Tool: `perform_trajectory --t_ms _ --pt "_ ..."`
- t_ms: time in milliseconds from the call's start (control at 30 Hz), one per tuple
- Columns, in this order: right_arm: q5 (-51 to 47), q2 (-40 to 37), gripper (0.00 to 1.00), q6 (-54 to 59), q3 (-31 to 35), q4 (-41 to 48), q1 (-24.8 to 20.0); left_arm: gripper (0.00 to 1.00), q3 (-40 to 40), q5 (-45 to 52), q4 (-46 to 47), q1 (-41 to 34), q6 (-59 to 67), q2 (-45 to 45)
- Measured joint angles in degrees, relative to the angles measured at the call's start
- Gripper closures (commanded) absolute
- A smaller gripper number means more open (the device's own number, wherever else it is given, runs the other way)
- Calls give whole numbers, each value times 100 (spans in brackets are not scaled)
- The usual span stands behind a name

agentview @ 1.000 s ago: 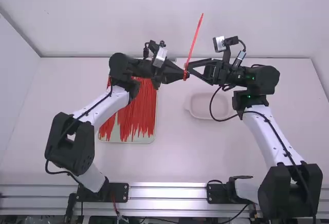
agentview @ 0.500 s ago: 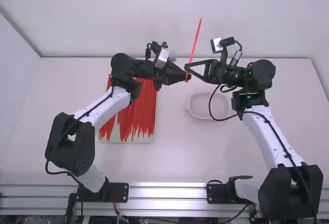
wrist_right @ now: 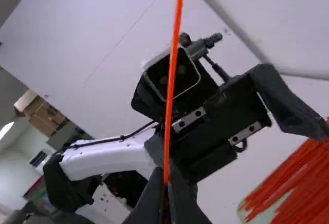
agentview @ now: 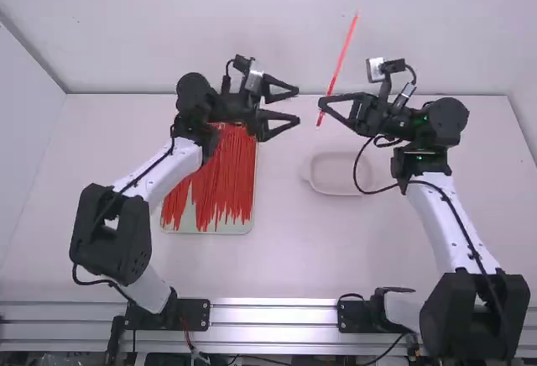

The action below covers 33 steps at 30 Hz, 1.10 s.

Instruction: Fasten the cable tie

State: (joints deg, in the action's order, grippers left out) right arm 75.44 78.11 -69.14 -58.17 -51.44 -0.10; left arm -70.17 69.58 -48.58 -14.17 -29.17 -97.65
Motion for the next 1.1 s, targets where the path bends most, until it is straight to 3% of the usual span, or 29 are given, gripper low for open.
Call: perform_trajectory --t_ms 167,367,533,700,900,1100 --pt "-133 -2 100 651 -2 1040 -302 1 0 -210 1132 442 238 0" --pt "-715 9 100 2249 -9 3407 -518 1 0 -238 2743 750 876 0" --pt "-1593 9 100 3755 -9 5112 -715 1 -2 -299 4089 765 1604 0" --pt "-2745 9 100 4752 -9 6144 -680 1 0 -450 4798 765 2129 0" --pt "-3928 79 100 5316 -11 6551 -378 1 92 -516 4896 785 2393 0" --pt "-4518 765 100 5501 -11 6404 -83 1 601 -680 4503 844 2203 0"
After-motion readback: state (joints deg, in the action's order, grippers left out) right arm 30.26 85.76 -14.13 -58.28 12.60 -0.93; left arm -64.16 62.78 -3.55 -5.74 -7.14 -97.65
